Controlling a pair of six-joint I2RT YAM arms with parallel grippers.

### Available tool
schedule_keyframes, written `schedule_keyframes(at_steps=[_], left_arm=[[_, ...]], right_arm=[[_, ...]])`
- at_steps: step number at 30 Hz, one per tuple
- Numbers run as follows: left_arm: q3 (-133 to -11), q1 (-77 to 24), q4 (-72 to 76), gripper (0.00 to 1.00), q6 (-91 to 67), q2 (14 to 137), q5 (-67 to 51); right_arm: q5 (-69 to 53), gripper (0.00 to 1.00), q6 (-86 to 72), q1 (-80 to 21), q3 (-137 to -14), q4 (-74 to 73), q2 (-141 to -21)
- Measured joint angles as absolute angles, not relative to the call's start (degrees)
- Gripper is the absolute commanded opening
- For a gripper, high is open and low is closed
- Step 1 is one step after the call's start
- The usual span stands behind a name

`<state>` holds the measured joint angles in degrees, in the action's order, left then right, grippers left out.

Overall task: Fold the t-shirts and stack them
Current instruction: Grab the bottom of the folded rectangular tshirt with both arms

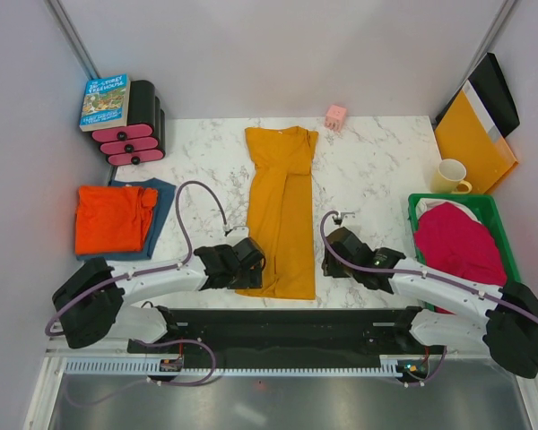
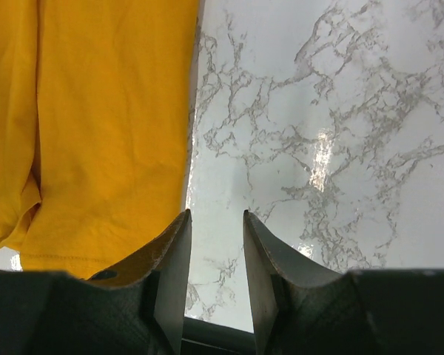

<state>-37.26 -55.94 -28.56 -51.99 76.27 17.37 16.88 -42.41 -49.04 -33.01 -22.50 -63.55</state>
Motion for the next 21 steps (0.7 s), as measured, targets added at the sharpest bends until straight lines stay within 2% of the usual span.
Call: schedule_keyframes(at_steps=[3, 4, 7, 12, 14, 15, 16, 17, 18, 21], left_arm=[[-35.7, -55.9, -28.8, 0.81, -52.1, 72.7, 16.9], [-35.2, -55.9, -28.8, 0.75, -52.2, 71.6, 16.9], [-34.6, -55.9, -28.8, 0.66, -52.3, 70.3, 16.5], [-34.2, -55.9, -27.6, 0.67, -52.2, 73.3, 15.1], [-34.2, -55.9, -26.0, 0.63, -52.2, 73.9, 14.7], [-34.2, -55.9, -25.3, 0.55, -52.2, 74.1, 14.5], [-34.3, -55.9, -24.3, 0.30, -52.2, 74.5, 14.4], [-34.3, -55.9, -23.7, 0.12, -52.2, 74.8, 14.3], [-34.3, -55.9, -22.7, 0.02, -52.5, 75.2, 14.0], [-33.8, -55.9, -20.6, 0.02, -52.8, 76.0, 12.8]], right_arm=[[17.0, 0.41, -43.1, -49.3, -32.8, -22.9, -63.4], [17.0, 0.41, -43.3, -49.5, -32.7, -23.0, -63.4], [17.1, 0.41, -43.6, -49.8, -32.7, -23.0, -63.5], [17.1, 0.42, -44.4, -50.5, -32.0, -22.8, -64.0], [17.0, 0.43, -44.9, -51.0, -31.3, -22.8, -64.2], [17.0, 0.43, -45.2, -51.3, -31.0, -22.8, -64.3], [17.0, 0.43, -45.5, -51.5, -30.7, -22.9, -64.5], [17.0, 0.43, -45.6, -51.6, -30.6, -22.9, -64.6], [17.0, 0.43, -45.8, -51.9, -30.5, -22.8, -64.6], [16.8, 0.44, -46.5, -52.6, -30.4, -22.7, -64.7]])
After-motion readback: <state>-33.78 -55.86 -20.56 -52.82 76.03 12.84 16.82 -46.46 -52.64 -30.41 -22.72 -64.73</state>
